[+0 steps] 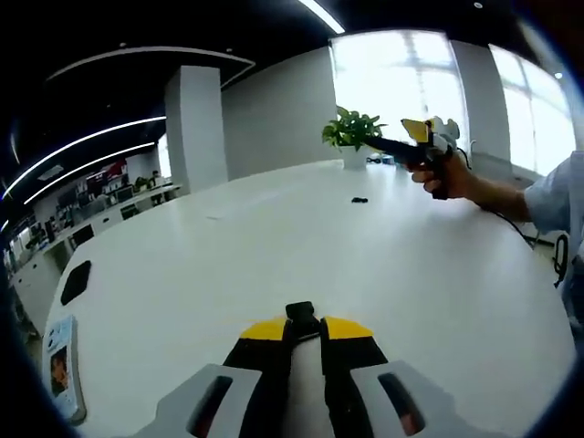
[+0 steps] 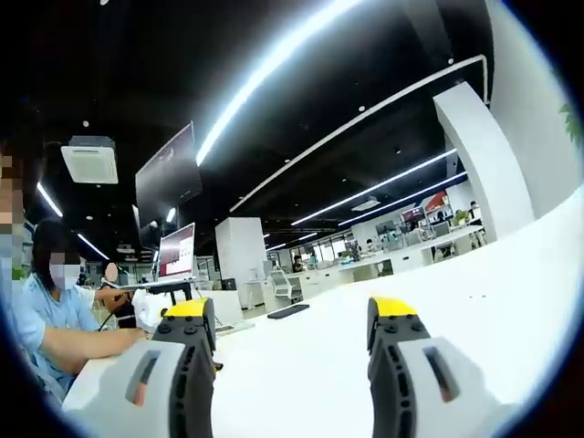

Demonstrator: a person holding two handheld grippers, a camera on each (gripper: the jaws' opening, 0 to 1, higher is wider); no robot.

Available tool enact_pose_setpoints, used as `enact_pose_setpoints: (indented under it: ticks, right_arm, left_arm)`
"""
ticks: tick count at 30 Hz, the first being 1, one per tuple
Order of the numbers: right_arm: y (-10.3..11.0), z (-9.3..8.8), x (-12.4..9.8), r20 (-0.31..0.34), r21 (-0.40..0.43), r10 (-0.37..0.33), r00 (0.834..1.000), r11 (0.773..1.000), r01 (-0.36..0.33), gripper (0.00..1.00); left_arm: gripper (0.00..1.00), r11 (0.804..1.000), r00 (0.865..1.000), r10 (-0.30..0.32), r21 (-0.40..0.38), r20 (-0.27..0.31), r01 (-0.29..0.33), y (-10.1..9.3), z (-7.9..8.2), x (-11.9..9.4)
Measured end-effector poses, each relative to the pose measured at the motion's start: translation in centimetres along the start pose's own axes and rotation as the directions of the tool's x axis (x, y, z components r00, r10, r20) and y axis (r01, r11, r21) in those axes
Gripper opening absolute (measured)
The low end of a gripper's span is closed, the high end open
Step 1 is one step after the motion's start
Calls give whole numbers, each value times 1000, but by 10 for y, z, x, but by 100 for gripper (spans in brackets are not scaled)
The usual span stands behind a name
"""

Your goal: Snap the two parts of the plastic buckle together until the buckle closes and remains connected.

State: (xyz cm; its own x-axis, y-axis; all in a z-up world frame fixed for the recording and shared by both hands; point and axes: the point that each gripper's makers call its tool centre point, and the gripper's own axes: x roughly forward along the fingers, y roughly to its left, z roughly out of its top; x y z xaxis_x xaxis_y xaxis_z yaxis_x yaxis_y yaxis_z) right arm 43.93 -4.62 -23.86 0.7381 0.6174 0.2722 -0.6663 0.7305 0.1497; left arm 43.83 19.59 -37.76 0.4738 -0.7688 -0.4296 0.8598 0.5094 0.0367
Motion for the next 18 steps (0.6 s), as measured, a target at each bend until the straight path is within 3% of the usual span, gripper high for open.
enact_pose_setpoints:
  ticks: [11,18]
  right_arm:
    - [-29,-9,-4,-48,-37,-59,997,998,58,66]
    - [-53,-28,-10,-155,-93,-125,980,989,112,65]
  left_arm:
    - [11,995,996,-88,42,-12,88,-26,-2,1]
    - [11,991,992,-124,54,-14,125,-35,-3,0]
